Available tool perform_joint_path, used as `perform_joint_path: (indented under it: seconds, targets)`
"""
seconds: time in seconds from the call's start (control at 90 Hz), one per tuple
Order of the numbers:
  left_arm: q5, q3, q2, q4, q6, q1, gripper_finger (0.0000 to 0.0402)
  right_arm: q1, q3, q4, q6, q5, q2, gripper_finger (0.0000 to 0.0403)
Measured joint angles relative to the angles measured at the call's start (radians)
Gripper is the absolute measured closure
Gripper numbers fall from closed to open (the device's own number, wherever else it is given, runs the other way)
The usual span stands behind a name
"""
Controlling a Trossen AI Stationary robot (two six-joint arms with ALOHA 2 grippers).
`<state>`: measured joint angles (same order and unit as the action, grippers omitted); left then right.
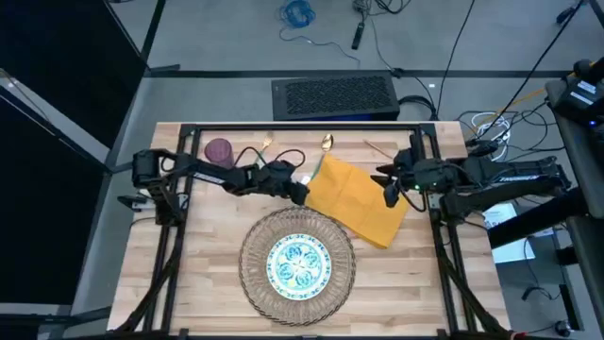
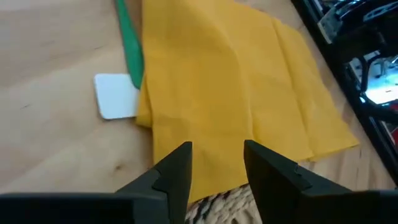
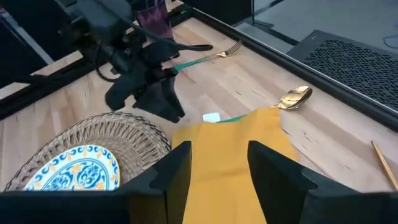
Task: Set table place
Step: Fold the yellow table napkin
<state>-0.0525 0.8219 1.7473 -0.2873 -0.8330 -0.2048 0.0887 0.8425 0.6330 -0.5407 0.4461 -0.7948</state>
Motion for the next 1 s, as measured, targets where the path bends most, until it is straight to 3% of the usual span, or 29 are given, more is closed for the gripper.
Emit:
perform_joint_path:
  seconds: [0.244, 1.0]
  targets:
    - [0.000, 0.000, 0.000, 0.078, -0.051, -0.057, 0.0225, 0.005, 0.000, 0.001, 0.033, -0.001, 0.000, 0.0259]
    - [-0.081, 0.139, 0.192, 0.080, -0.015, -0.054, 0.0223, 0.005, 0.000, 0.027, 0.055, -0.007, 0.000, 0.0259]
